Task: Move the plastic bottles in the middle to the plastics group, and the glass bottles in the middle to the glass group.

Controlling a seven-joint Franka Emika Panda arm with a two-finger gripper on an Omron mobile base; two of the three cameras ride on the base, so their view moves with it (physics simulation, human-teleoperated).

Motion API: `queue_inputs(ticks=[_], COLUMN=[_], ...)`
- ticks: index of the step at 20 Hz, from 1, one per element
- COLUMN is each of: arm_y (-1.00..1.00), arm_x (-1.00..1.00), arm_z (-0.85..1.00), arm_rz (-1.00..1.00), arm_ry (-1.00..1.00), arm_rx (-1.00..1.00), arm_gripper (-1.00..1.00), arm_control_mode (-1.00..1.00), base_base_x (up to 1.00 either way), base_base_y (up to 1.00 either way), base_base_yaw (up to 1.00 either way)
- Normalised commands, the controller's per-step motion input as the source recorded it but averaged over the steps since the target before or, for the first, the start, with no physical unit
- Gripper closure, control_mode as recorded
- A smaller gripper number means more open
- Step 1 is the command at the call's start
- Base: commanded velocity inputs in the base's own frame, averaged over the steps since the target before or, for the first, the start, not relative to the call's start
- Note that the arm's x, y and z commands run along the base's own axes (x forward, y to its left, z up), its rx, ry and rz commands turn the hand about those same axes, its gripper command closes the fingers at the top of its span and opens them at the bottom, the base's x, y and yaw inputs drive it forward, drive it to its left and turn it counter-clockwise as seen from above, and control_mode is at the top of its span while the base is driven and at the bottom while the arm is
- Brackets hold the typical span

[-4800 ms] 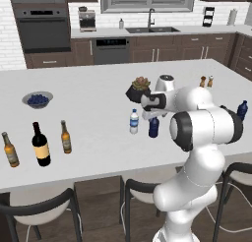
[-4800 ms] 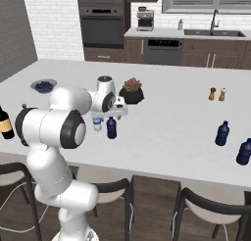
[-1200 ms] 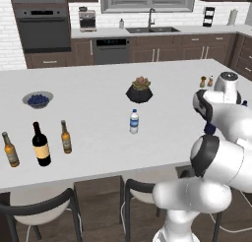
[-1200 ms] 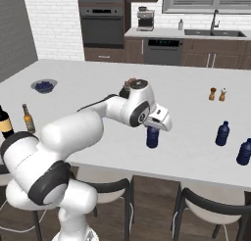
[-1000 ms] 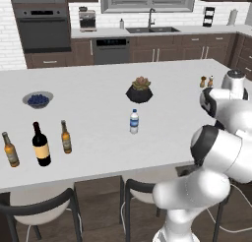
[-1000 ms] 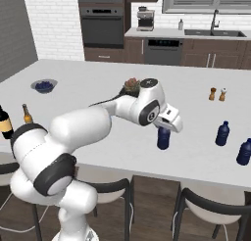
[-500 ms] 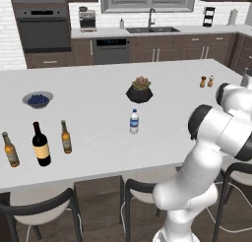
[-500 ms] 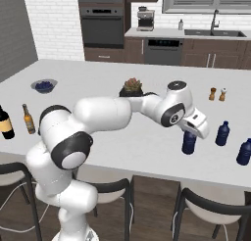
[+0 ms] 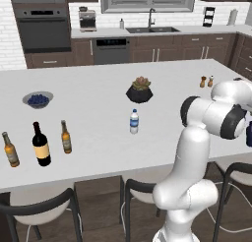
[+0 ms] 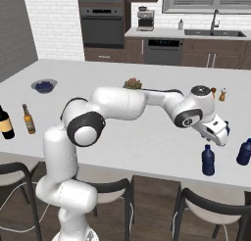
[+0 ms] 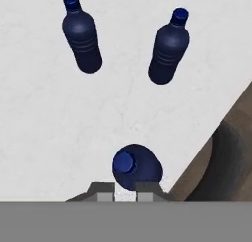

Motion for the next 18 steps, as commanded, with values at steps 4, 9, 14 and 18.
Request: queue_inputs(ticks=[4, 9, 14, 18], arm_y=[-0.03, 0.0, 0.26, 0.94], arm_x=[0.0, 0.0, -0.03, -0.06], arm_z=[-0.27, 0.06, 0.66, 0.42], arm_rz=[0.0, 0.0, 0.03, 0.2], arm_ry=[-0.15, -0.1, -0.02, 0.0], arm_rx=[-0.01, -0.01, -0.03, -0.08], arm_gripper=[1.0, 1.0, 1.0, -1.0], arm_control_mode=[-1.0, -1.0, -1.0, -1.0], base_base_x=[0.0, 0.0, 0.0, 0.0], base_base_y=[0.0, 0.0, 0.0, 0.0], base_base_yaw=[0.0, 0.0, 0.0, 0.0])
